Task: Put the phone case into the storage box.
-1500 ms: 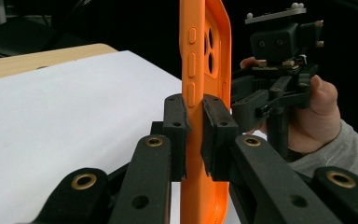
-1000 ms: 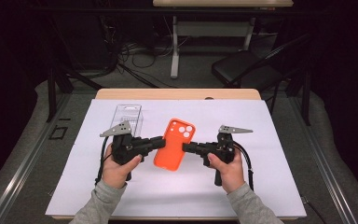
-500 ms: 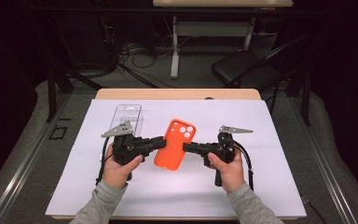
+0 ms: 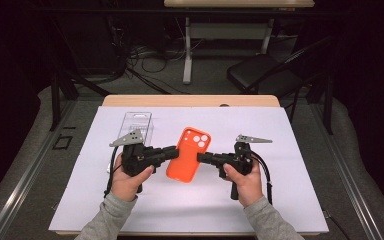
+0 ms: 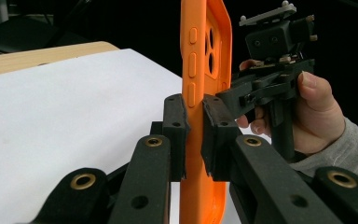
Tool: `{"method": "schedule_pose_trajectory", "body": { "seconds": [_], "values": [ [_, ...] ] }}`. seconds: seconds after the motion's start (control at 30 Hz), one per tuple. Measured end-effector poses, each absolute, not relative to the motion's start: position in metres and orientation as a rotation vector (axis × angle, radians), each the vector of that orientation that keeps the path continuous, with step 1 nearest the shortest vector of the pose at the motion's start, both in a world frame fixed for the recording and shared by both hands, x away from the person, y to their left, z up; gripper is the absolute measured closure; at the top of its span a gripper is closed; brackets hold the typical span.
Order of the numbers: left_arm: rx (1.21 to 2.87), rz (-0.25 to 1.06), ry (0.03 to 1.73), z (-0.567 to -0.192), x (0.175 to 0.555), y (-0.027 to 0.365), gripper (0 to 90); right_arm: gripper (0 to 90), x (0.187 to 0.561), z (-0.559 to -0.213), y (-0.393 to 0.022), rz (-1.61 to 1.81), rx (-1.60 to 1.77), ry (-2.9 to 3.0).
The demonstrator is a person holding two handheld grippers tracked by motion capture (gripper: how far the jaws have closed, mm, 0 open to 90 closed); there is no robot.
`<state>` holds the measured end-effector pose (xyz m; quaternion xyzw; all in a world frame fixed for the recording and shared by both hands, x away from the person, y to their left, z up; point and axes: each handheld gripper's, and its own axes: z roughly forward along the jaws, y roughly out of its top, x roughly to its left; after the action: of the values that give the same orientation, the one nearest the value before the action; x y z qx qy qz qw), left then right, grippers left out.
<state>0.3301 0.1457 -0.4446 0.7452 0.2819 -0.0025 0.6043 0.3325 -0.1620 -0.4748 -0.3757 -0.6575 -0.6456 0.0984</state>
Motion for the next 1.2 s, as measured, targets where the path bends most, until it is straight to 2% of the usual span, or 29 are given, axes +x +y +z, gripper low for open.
{"method": "schedule_pose_trajectory", "body": {
  "seconds": [0.8, 1.2],
  "values": [
    [1.718, -0.009, 0.661, -0.4464, 0.3315, 0.1444, 80.1, 81.6, 0.3313, -0.4759, -0.1635, -1.917, -1.125, -1.938],
    [1.710, -0.014, 0.672, -0.4472, 0.3319, 0.1461, 76.8, 81.7, 0.3322, -0.4773, -0.1617, -1.909, -1.130, -1.939]
  ]
}}
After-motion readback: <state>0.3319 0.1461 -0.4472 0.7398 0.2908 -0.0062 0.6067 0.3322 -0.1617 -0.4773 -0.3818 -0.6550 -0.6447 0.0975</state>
